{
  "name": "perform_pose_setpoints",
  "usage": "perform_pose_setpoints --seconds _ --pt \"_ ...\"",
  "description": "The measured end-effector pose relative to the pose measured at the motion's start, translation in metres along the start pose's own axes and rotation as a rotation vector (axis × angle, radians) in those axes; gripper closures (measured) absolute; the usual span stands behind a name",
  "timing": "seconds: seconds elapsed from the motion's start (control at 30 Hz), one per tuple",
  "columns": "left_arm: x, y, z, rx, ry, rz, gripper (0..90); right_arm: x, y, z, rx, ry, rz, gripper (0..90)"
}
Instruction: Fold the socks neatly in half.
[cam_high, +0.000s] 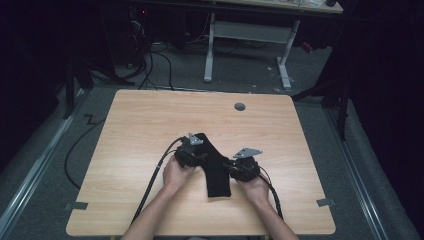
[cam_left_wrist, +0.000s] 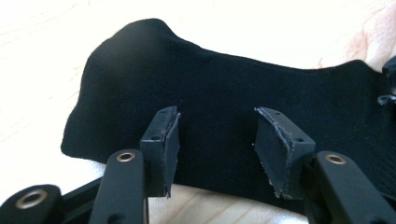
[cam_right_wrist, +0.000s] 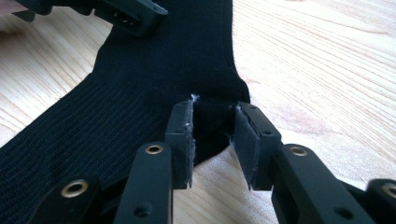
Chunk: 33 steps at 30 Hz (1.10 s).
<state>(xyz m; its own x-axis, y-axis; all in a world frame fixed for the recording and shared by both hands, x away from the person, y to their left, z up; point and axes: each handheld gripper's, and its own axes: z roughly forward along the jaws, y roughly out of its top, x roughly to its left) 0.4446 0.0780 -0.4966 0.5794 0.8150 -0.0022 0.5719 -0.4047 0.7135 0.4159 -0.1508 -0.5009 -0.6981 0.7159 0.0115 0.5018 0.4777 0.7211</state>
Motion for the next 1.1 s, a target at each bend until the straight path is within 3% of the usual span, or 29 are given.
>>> perform_pose_setpoints --seconds 0.1,0.3,0.57,0.73,0.9,1.1 --pt "-0.001 -0.001 -0.003 0.022 -0.001 0.001 50.4 -0.001 -0.001 -0.001 0.003 0.01 0.013 66.7" --pt "-0.003 -0.002 -0.009 0.046 -0.007 0.003 51.2 0.004 -0.002 -0.004 0.015 0.015 -0.019 66.3" --pt "0.011 -0.001 -0.022 -0.014 0.001 -0.06 45.9 0.004 -0.004 -0.008 -0.009 0.033 -0.028 72.8" --pt "0.022 0.003 -0.035 -0.036 0.045 -0.074 39.4 0.004 -0.009 -0.019 -0.048 0.037 -0.014 76.4" --pt "0.034 0.004 -0.045 -0.073 0.054 -0.11 36.3 0.001 -0.014 -0.027 -0.069 0.03 -0.01 77.4" --pt "0.051 0.002 -0.048 -0.105 0.054 -0.188 34.9 -0.009 -0.022 -0.035 -0.081 0.014 0.022 77.3"
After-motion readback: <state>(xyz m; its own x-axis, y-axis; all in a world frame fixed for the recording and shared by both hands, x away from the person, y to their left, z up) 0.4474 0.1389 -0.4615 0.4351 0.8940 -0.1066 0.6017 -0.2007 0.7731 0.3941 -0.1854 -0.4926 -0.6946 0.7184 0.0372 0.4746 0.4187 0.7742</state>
